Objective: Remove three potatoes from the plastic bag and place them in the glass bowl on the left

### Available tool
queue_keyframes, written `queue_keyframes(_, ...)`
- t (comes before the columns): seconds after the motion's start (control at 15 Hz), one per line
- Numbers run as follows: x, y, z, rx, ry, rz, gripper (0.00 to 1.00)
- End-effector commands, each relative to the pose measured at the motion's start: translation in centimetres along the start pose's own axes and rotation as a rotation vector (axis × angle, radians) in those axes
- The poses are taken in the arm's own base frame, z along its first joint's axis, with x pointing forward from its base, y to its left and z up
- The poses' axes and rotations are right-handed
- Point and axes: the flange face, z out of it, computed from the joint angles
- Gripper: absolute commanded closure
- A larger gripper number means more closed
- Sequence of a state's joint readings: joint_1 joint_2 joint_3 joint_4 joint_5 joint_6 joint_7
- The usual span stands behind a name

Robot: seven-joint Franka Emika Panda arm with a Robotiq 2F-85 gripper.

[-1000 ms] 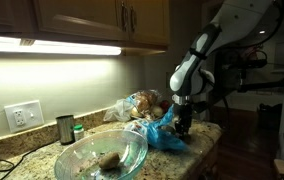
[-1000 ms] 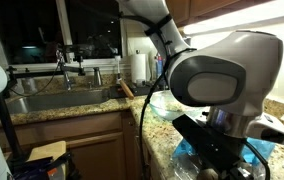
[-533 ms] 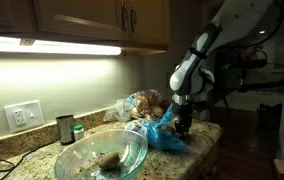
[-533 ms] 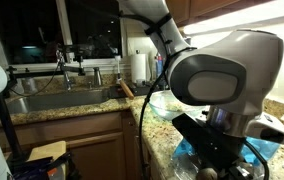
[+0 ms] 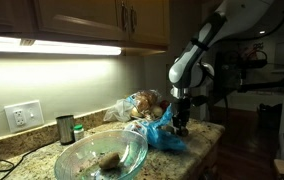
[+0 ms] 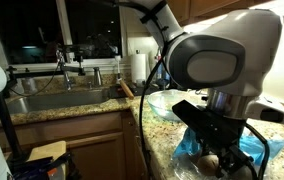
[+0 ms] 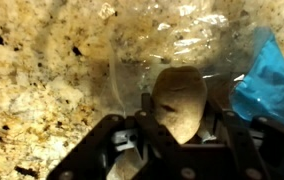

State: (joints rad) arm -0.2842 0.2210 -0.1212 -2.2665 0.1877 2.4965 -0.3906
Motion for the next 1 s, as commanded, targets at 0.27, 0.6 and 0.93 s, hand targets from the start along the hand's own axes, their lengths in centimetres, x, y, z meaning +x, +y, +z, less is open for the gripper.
queue_keyframes(0.27,-0.3,-3.1,-4.5,-0.012,0.039,-0.011,0.75)
queue_keyframes(0.6,0.8,-5.8,-5.9,-0.03,0.054,-0.04,0.75)
queue_keyframes(0.93,2.4,-8.9,-6.6,-0.054,0.068,-0.066,0.75)
